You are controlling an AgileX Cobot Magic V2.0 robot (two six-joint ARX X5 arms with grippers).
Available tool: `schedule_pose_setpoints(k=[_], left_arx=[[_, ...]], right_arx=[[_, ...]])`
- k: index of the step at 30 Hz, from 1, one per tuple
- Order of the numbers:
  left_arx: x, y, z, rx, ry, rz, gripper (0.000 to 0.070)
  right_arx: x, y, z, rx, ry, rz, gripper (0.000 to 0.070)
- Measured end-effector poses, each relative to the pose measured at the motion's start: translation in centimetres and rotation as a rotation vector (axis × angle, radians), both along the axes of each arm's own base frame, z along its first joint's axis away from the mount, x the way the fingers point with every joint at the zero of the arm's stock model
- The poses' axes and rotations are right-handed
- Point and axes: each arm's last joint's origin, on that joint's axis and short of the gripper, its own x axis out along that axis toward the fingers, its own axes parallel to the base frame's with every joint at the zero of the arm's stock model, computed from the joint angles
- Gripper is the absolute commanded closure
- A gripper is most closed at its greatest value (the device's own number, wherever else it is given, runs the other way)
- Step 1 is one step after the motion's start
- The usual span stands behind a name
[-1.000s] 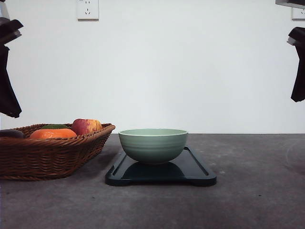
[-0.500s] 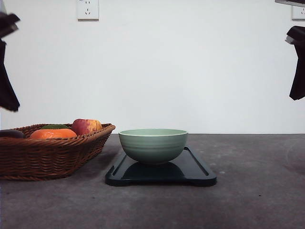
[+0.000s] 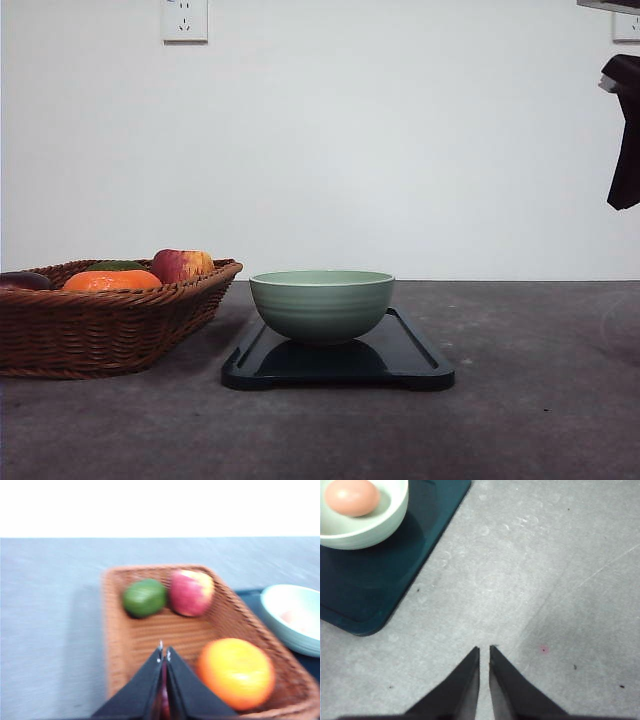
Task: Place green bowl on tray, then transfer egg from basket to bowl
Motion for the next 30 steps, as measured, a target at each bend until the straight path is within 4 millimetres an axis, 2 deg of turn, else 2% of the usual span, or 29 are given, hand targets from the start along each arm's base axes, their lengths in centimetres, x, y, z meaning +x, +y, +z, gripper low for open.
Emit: schedule_pose_setpoints(k=[8, 30], left_arx=[[-0.9, 0.7, -2.6, -0.001, -0.061, 0.084, 0.07], [-1.0, 0.7, -2.4, 0.009, -0.091, 0.085, 0.07]], right_arx=[[0.0, 0.0, 0.0, 0.0, 0.0, 0.0, 0.0674], [0.0, 0.0, 0.0, 0.0, -0.001, 0.0, 0.0674]])
